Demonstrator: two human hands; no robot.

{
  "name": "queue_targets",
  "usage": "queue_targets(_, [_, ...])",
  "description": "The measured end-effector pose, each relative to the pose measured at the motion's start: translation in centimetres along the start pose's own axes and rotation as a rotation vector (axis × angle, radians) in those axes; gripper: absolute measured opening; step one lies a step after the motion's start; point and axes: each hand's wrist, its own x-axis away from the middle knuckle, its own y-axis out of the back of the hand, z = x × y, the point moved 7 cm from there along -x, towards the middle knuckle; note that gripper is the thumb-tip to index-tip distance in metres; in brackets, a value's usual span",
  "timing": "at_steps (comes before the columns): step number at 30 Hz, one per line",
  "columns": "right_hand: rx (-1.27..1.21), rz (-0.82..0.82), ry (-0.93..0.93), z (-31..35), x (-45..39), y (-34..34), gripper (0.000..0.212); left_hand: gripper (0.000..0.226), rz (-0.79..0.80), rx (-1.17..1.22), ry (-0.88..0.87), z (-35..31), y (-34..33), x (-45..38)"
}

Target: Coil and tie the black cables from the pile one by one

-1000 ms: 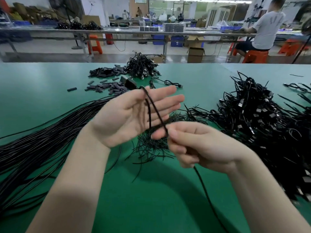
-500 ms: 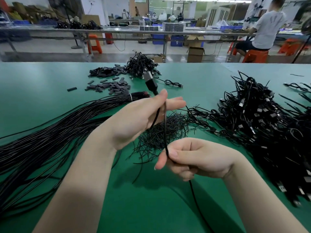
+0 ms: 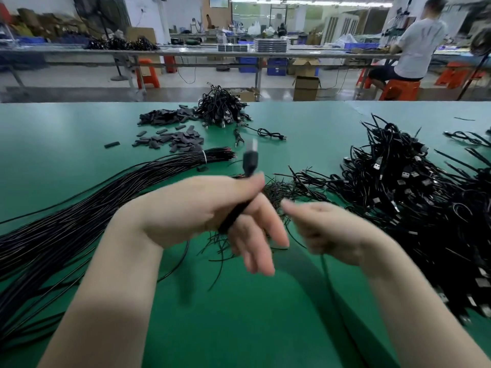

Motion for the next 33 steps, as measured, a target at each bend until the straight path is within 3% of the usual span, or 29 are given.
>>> queue_targets(2, [-0.165,-0.056,0.096,2.5,1.1,1.6,0.036,0.063,-0.048,-0.144,0.219,2.0,0.3,-0.5])
queue_targets(4, [-0.232,0.039,0.241,5.0,2.4,1.3,0.032,0.064,-0.190,-0.112,0.274,3.0,1.0,-1.3])
queue_targets(6, [-0.223,0.258,0.339,6.3,3.5,-0.9,0.034,0.061,-0.358,0.141,0.132,2.7,1.8,-2.2])
queue_targets(8, [-0.169,0.434,0.316,5.5,3.4,-3.5,0.032,0.054,-0.483,0.427,-0.119,1.2,3.0,-2.2])
queue_targets(10, [-0.046,0.486,0.205,3.0,2.1,-5.1,0.029,0.057,-0.473,0.611,-0.327,-0.3,3.8,-1.6])
queue_targets(13, [0.288,0.243,0.039,-0.9,-0.5,-3.4,0.039,0.061,-0.191,0.598,-0.430,-1.7,3.2,-0.2])
queue_targets(15, [0.371,-0.040,0.000,-1.2,-0.9,-0.4,0.051,0.058,-0.041,0.348,-0.278,-0.8,1.9,-0.1])
queue_targets(16, [0.326,-0.142,0.014,-0.8,-0.7,0.8,0.052,0.059,-0.010,0.183,-0.121,0.6,1.4,-0.6])
queue_targets(18, [0.166,-0.227,0.094,0.8,-0.1,2.2,0.045,0.064,-0.063,-0.072,0.202,3.6,1.3,-1.6])
queue_targets(20, [0.054,-0.168,0.202,3.0,0.6,1.5,0.037,0.057,-0.236,-0.090,0.299,4.9,1.7,-2.7])
queue_targets(24, [0.036,0.036,0.376,5.4,1.8,-2.5,0.025,0.048,-0.648,0.398,-0.019,3.3,4.0,-3.1])
queue_targets(26, [0.038,0.100,0.350,4.8,1.4,-3.8,0.024,0.050,-0.634,0.630,-0.174,2.0,4.4,-2.9])
queue_targets(28, [0.059,0.092,0.278,3.8,0.6,-4.2,0.029,0.051,-0.522,0.744,-0.259,0.8,3.7,-2.9])
queue_targets(31, [0.077,0.050,0.201,2.4,-0.1,-3.7,0.034,0.042,-0.560,0.682,-0.273,0.5,3.0,-2.9])
queue_targets(33, [0.097,0.054,0.203,2.1,-0.3,-3.4,0.026,0.037,-0.615,0.614,-0.270,0.7,2.8,-3.2])
